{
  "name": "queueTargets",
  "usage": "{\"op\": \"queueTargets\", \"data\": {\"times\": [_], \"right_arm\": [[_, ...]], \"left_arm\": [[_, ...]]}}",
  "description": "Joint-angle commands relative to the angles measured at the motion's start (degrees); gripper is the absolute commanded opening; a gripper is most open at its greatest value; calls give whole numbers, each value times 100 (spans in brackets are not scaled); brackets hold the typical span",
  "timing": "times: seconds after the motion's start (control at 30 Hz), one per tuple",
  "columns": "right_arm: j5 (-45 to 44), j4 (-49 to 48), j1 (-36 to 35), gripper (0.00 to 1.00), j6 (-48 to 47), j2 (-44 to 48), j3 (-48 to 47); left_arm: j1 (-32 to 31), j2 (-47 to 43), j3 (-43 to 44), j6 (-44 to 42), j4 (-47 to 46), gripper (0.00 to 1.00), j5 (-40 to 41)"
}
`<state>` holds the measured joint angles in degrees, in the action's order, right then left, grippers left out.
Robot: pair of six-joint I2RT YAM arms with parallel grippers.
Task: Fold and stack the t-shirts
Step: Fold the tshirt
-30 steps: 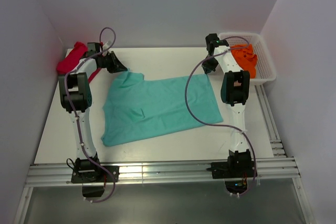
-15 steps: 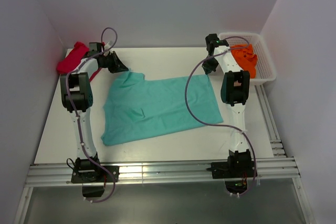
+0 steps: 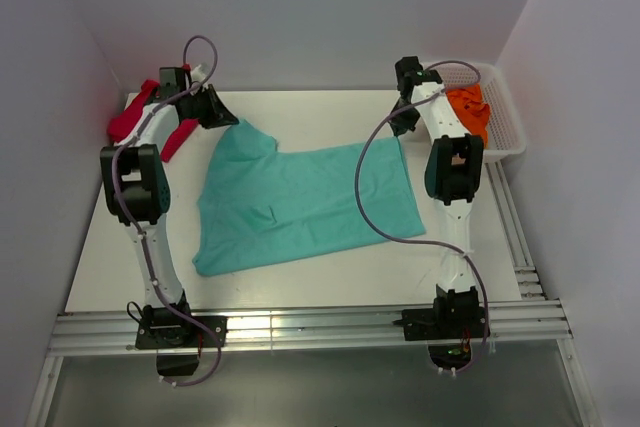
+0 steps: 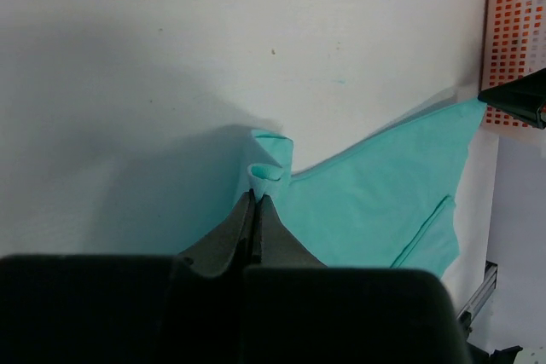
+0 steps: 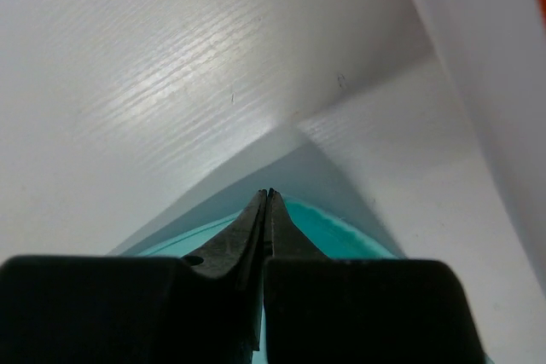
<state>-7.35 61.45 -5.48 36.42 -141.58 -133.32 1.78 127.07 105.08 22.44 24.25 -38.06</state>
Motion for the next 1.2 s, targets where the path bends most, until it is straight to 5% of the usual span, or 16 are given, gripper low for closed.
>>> {"op": "queueTargets", "data": {"times": [0.0, 1.17], "right_arm": [[-47, -10, 3, 0, -127, 754, 191], [-38, -1197, 3, 0, -153, 3636, 4190]], "left_arm": [[-55, -814, -389, -248, -8, 0, 167], [-530, -5472, -4521, -222, 176, 0, 2426]]}}
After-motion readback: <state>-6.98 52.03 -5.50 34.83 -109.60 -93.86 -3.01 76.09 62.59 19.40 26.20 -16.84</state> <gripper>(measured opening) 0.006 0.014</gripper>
